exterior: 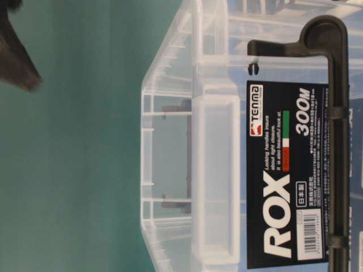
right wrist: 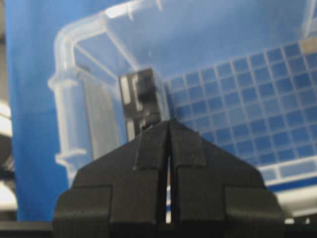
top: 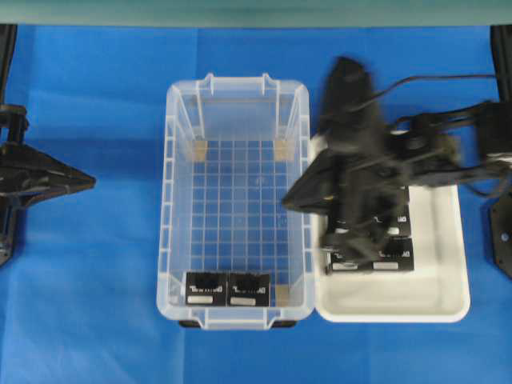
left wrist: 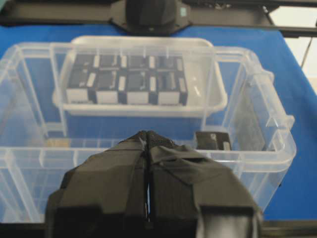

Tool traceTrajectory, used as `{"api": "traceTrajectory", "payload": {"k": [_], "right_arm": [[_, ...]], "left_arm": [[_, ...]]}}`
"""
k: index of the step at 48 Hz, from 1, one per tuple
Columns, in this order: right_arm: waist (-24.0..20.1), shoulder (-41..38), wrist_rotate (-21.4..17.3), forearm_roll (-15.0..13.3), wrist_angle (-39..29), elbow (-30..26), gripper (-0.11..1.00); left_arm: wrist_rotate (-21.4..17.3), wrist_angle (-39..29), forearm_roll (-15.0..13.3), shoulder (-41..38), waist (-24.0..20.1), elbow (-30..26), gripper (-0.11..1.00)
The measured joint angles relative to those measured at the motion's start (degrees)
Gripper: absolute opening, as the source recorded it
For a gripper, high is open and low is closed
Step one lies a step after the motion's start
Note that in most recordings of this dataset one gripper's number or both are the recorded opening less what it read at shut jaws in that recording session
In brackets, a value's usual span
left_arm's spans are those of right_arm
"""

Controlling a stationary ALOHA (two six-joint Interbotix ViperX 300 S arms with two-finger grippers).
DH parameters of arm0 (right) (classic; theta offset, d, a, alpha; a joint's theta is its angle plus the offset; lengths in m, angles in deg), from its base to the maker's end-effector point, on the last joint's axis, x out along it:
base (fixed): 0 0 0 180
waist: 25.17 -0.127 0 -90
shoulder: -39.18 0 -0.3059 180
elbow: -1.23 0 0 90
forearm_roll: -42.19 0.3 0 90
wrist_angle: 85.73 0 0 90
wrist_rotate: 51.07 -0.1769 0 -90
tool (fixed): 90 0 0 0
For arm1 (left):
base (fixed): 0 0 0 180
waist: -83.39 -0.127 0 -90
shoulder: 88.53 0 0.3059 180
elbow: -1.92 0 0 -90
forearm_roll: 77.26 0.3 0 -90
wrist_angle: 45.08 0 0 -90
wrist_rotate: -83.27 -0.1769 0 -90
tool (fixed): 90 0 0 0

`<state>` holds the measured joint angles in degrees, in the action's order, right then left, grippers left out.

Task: Pick the box from inside the plastic case
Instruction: 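Move the right gripper over the clear case toward the two boxes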

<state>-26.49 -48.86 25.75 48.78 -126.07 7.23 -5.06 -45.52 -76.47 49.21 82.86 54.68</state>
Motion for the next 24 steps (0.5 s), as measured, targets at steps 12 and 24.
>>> {"api": "traceTrajectory", "payload": {"k": [12, 24], "right_arm": [[-0.1, -12.8, 0.4, 0.0, -18.5, -14.6, 0.00], [2.2, -21.5, 5.6, 7.5, -29.0, -21.6, 0.05]], "left_arm": [[0.0, 0.0, 0.0, 0.4, 0.0, -0.3, -0.05], [0.0, 0.0, 0.0, 0.8, 0.1, -0.4, -0.05]]}}
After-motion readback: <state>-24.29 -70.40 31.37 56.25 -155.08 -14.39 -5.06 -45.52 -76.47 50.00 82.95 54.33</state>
